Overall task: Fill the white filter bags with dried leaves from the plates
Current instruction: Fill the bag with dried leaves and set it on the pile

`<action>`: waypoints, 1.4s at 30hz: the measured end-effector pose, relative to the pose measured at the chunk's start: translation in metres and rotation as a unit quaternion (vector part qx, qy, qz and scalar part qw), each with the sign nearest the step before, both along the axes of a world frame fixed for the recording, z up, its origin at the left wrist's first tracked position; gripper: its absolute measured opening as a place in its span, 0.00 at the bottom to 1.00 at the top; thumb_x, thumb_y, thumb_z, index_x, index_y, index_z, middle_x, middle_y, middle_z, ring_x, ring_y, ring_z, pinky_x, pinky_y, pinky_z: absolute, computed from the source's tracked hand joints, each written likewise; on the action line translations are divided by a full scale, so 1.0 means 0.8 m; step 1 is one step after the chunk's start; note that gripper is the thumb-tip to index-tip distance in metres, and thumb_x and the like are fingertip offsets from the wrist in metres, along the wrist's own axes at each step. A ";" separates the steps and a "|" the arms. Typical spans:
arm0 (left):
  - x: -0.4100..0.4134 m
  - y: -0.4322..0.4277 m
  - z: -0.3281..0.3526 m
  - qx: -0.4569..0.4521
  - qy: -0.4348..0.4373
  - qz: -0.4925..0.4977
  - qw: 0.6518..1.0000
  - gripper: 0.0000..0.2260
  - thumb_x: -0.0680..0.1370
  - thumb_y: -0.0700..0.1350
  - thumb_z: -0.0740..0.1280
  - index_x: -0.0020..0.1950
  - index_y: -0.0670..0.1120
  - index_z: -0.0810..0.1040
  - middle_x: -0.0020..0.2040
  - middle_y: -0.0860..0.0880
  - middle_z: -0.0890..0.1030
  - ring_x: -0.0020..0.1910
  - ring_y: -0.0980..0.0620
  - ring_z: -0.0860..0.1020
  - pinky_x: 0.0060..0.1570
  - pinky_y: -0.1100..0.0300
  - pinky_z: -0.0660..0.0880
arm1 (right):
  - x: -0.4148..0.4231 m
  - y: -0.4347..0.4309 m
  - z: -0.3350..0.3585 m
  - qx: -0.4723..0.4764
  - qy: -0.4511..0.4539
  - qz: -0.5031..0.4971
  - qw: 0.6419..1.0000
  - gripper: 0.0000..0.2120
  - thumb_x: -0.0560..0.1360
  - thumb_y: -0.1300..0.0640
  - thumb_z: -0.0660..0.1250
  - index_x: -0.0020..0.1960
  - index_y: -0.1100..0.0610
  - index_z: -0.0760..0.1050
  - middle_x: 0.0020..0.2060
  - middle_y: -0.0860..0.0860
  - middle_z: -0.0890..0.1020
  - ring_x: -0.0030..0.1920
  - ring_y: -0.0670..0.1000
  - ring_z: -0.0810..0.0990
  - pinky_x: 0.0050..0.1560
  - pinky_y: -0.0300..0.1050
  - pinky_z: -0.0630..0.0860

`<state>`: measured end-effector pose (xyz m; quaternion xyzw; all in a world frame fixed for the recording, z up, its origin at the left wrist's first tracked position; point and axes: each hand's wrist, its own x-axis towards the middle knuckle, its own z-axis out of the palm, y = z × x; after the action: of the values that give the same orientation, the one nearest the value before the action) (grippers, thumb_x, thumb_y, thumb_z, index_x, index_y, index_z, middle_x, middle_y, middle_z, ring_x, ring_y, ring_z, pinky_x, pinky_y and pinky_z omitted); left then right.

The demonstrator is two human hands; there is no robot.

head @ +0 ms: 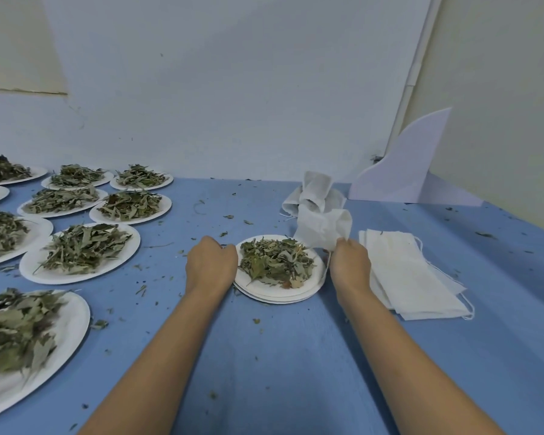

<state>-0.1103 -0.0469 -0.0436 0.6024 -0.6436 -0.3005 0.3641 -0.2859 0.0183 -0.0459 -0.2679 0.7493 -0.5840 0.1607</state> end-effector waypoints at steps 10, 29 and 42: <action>0.004 -0.005 0.003 0.013 0.046 0.001 0.999 0.09 0.74 0.37 0.58 0.34 0.42 0.65 0.33 0.42 0.69 0.34 0.49 0.64 0.34 0.56 0.60 | 0.016 -0.013 -0.009 -0.053 -0.047 0.050 0.996 0.12 0.81 0.58 0.53 0.47 0.59 0.73 0.45 0.53 0.78 0.46 0.52 0.74 0.43 0.45 0.66; -0.023 0.032 0.036 -0.337 0.057 -0.074 0.937 0.14 0.77 0.39 0.66 0.62 0.47 0.79 0.59 0.47 0.73 0.41 0.60 0.70 0.46 0.67 0.71 | 0.064 -0.003 0.034 -0.187 0.254 0.187 0.930 0.21 0.79 0.64 0.59 0.71 0.54 0.68 0.63 0.47 0.76 0.59 0.47 0.76 0.57 0.33 0.70; 0.009 -0.016 0.014 -0.157 0.318 0.135 0.925 0.15 0.82 0.45 0.60 0.64 0.39 0.77 0.62 0.44 0.72 0.45 0.44 0.81 0.30 0.70 0.75 | 0.044 -0.008 0.009 0.001 0.241 0.255 0.936 0.28 0.75 0.40 0.64 0.73 0.42 0.62 0.76 0.44 0.59 0.75 0.45 0.53 0.73 0.47 0.54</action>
<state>-0.1034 -0.0596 -0.0324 0.4918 -0.4456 -0.3188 0.6767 -0.2503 0.0121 -0.0384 -0.5829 0.6726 -0.4400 0.1191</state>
